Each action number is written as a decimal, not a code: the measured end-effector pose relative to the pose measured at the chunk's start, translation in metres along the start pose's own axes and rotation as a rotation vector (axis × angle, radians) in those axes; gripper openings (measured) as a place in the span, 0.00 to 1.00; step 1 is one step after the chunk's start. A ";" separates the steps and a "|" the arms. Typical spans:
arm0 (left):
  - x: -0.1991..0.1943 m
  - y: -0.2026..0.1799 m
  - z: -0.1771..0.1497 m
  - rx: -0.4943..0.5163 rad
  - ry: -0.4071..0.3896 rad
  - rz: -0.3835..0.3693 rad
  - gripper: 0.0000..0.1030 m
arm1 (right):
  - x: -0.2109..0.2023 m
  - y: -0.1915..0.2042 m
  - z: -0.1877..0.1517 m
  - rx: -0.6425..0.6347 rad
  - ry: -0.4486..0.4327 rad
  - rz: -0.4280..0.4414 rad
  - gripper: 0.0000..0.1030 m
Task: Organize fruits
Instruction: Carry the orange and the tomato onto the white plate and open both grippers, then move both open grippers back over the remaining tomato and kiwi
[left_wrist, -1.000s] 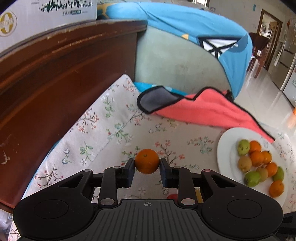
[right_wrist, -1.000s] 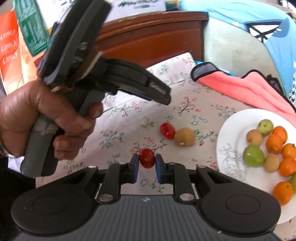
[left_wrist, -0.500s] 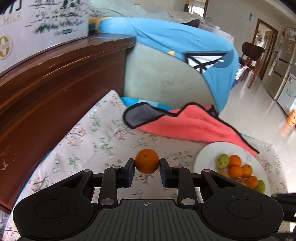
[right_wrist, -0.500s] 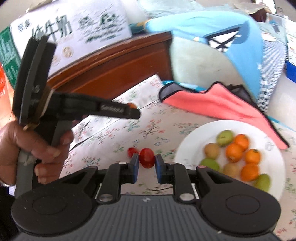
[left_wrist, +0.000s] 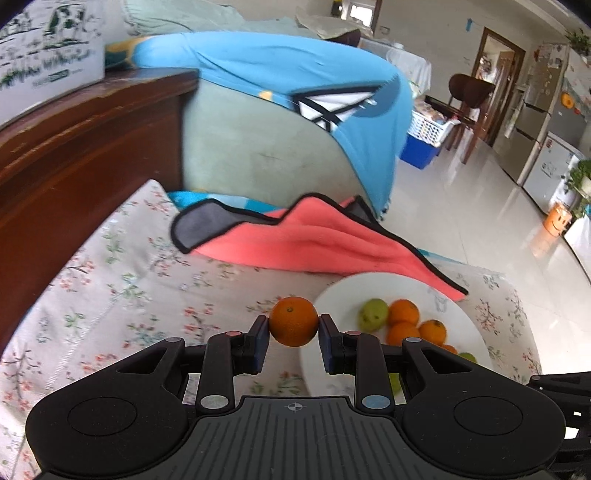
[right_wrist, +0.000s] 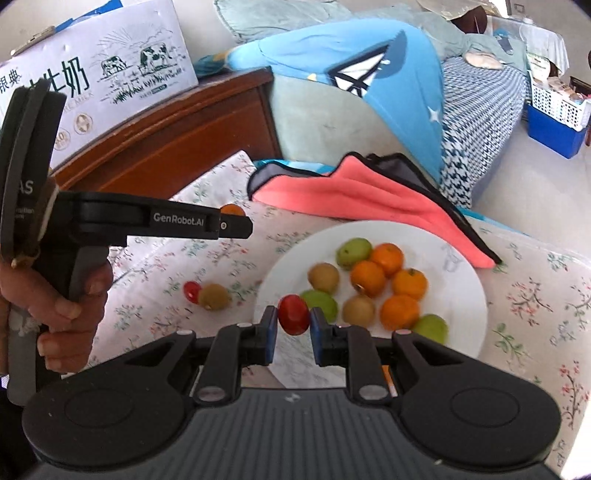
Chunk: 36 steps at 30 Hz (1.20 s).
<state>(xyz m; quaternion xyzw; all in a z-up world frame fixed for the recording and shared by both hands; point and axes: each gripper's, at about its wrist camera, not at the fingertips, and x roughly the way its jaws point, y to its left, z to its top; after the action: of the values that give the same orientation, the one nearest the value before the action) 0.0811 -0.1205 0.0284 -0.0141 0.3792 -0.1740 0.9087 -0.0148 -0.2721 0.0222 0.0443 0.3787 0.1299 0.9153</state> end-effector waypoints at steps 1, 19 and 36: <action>0.002 -0.004 -0.001 0.005 0.005 -0.004 0.25 | 0.000 -0.002 -0.001 0.004 0.005 -0.004 0.19; 0.029 -0.030 -0.012 0.016 0.085 -0.031 0.28 | 0.005 -0.014 -0.009 0.064 0.047 -0.030 0.21; -0.006 -0.011 0.008 -0.029 0.037 0.025 0.92 | -0.006 -0.017 -0.001 0.153 -0.026 -0.017 0.46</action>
<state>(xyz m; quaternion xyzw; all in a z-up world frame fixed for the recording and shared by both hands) 0.0793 -0.1300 0.0401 -0.0193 0.3988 -0.1573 0.9032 -0.0158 -0.2896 0.0225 0.1127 0.3758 0.0921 0.9152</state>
